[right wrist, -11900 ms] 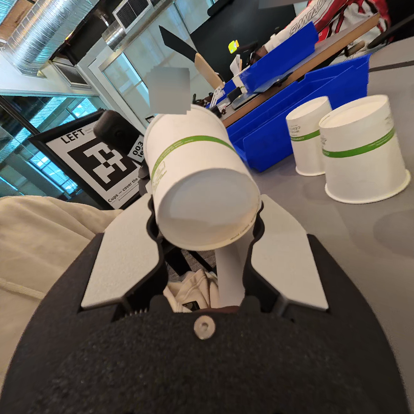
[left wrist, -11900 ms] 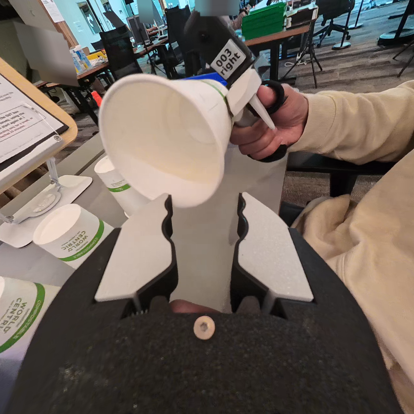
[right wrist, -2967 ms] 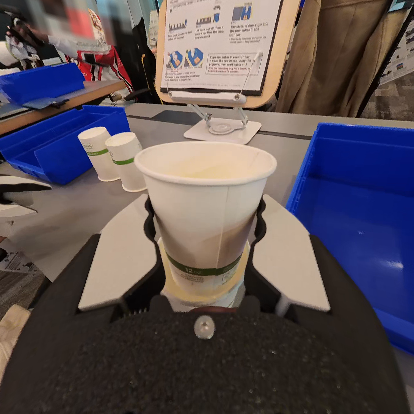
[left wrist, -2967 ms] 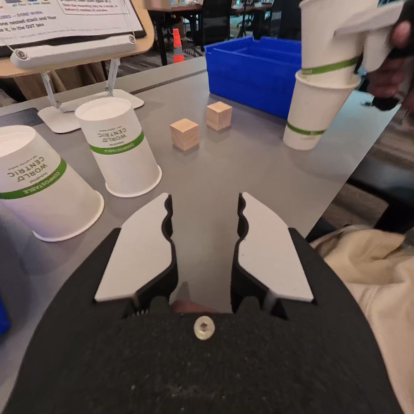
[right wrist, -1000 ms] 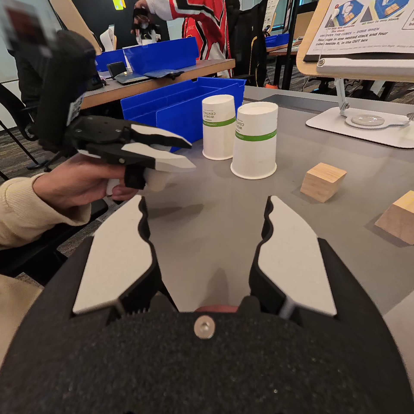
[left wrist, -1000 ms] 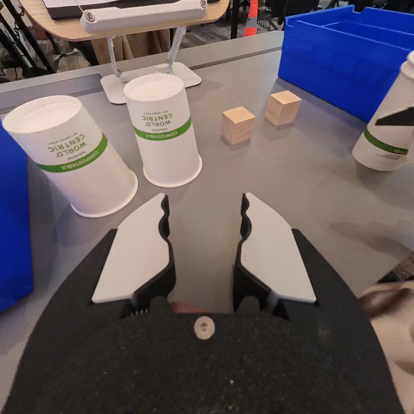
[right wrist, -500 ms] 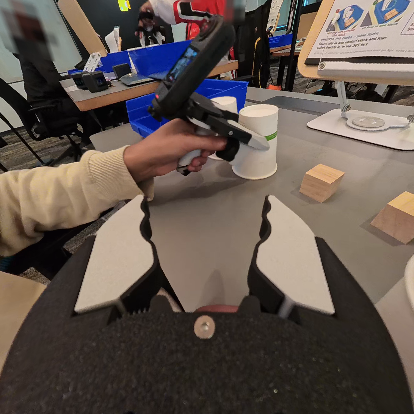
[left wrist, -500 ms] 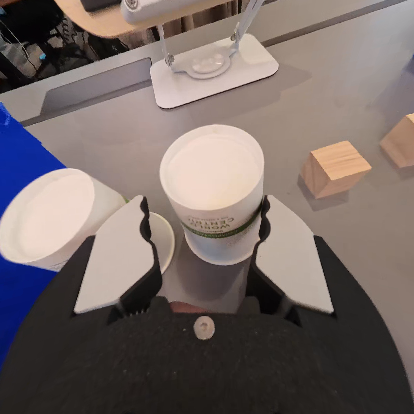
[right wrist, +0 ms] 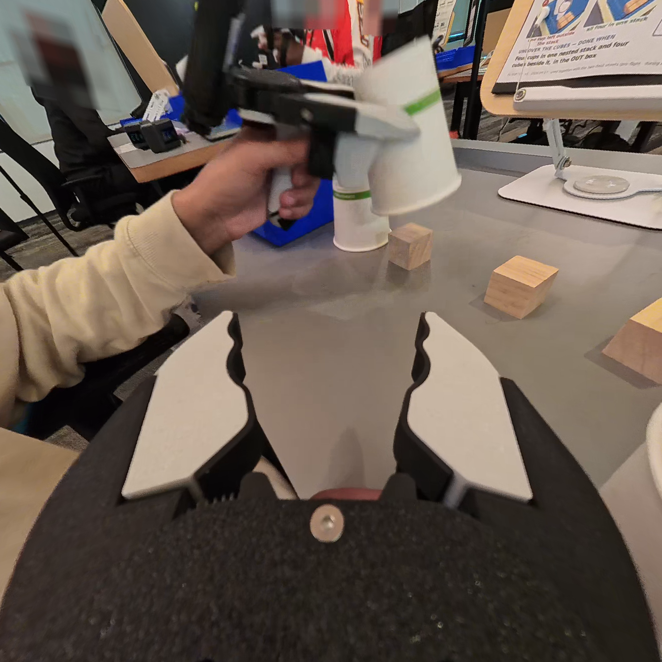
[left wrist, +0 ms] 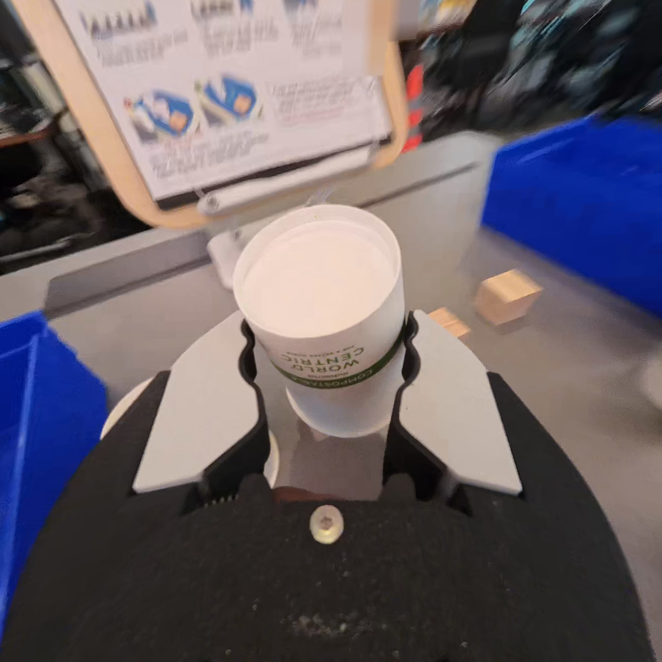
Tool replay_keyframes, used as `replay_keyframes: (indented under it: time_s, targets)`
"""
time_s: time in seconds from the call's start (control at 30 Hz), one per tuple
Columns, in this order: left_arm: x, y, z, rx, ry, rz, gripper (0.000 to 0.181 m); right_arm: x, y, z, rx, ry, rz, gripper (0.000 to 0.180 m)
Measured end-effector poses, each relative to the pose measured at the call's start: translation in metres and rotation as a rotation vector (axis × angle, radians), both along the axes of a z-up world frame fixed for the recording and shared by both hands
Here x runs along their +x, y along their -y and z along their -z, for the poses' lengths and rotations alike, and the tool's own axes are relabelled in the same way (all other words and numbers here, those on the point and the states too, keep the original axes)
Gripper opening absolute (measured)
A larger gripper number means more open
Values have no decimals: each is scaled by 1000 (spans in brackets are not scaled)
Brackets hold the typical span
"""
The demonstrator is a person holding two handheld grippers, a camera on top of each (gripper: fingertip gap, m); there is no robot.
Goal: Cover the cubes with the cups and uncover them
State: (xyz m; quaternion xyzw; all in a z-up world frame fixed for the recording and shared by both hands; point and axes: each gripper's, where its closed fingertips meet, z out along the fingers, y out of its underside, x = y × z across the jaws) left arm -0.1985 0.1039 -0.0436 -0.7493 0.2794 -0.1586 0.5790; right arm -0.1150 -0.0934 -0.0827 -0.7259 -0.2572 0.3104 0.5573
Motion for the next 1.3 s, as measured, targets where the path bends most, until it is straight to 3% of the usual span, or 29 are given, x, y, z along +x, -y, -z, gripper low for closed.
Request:
replay_keyframes:
  time_s: [0.17,0.23,0.4,0.53,0.7,0.83,0.93,1.13,1.2,1.3]
  targets:
    - [-16,54,-63,-3,413,370,80,-4,0,-7,-39,-116,-48,87]
    - [-21,73,-78,-11,525,505,80,-9,2,-25,-62,-246,-105,79]
    - [-7,110,-107,29,594,734,80,-35,18,-107,-253,-735,-440,61]
    - [12,139,-125,123,596,832,80,-47,10,-142,-451,-998,-583,59]
    - [26,156,-117,156,545,874,79,-53,-3,-153,-599,-1221,-665,53]
    - [27,157,-114,109,578,881,80,-46,-13,-143,-603,-1331,-662,7]
    - [26,154,-109,86,600,870,80,-46,-15,-139,-652,-1362,-691,5]
    - [16,149,-103,-3,650,834,80,-37,-18,-141,-537,-1255,-618,0]
    - [4,139,-99,-28,644,752,80,-31,-20,-142,-489,-1199,-587,0]
    - [-20,104,-59,-49,447,448,82,-24,-24,-141,-381,-1034,-499,0]
